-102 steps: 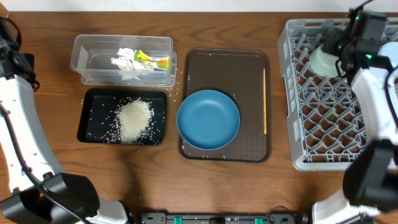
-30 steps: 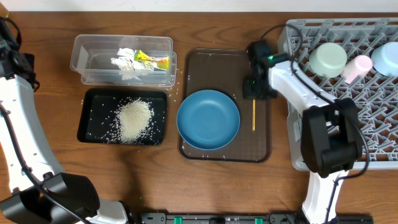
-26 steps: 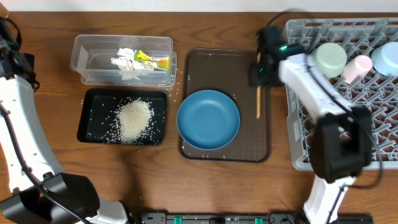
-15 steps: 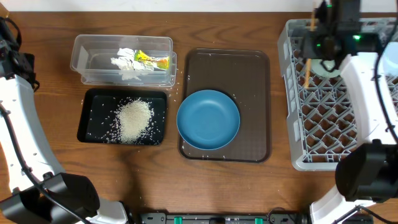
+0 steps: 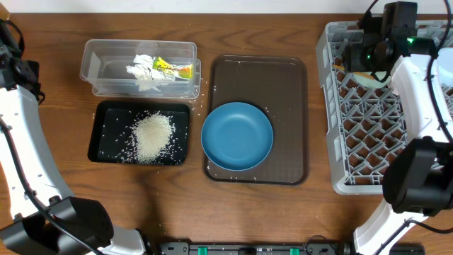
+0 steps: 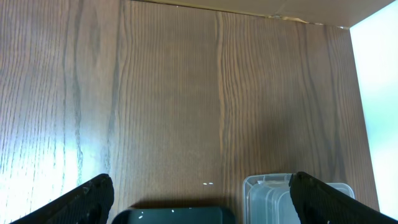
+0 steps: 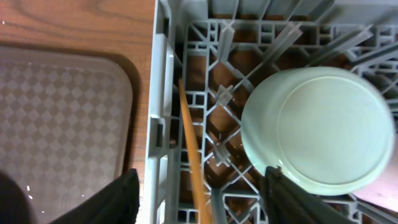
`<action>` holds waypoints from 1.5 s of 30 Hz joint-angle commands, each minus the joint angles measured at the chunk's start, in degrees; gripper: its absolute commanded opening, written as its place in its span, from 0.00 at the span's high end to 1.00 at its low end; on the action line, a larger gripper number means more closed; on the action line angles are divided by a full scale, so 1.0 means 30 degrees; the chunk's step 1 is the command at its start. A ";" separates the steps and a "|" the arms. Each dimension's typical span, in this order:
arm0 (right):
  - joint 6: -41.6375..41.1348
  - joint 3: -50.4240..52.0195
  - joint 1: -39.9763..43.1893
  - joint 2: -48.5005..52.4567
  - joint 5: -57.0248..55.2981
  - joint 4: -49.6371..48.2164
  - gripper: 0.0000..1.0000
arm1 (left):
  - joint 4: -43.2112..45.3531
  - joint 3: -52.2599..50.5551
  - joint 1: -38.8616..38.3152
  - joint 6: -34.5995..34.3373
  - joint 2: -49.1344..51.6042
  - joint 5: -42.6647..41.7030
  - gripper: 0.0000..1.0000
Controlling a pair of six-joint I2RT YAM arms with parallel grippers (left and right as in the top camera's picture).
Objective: Sort waste into correct bins and load items into the dishwasher rack
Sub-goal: 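Carry the wooden stick right into the rack's left edge, then lower the stick into a slot along the rack's left side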
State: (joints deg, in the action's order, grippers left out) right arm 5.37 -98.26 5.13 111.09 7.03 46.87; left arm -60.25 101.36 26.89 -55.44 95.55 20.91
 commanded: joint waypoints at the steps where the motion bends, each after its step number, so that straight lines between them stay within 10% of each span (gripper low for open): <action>1: -0.0860 0.0044 -0.0189 0.0080 0.0474 -0.0036 0.31 | -0.0124 0.0036 0.0029 0.0168 0.0015 0.0175 0.08; 11: -0.2856 0.0036 -0.0969 -0.0066 0.1268 0.0452 0.24 | -0.0124 0.0036 0.0029 0.0175 0.0015 0.0175 0.08; 22: -0.5231 0.0044 -0.0306 -0.0022 -0.6659 -0.0758 0.21 | -0.0124 0.0036 0.0029 0.0168 0.0015 0.0175 0.08; 45: -0.7847 0.0401 0.1253 0.1173 0.0109 0.2346 0.30 | -0.0124 0.0036 0.0029 0.0168 0.0015 0.0175 0.08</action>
State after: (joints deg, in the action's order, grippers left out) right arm -17.61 -97.69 8.97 113.91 4.84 52.82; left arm -60.25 101.36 26.89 -55.44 95.55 20.91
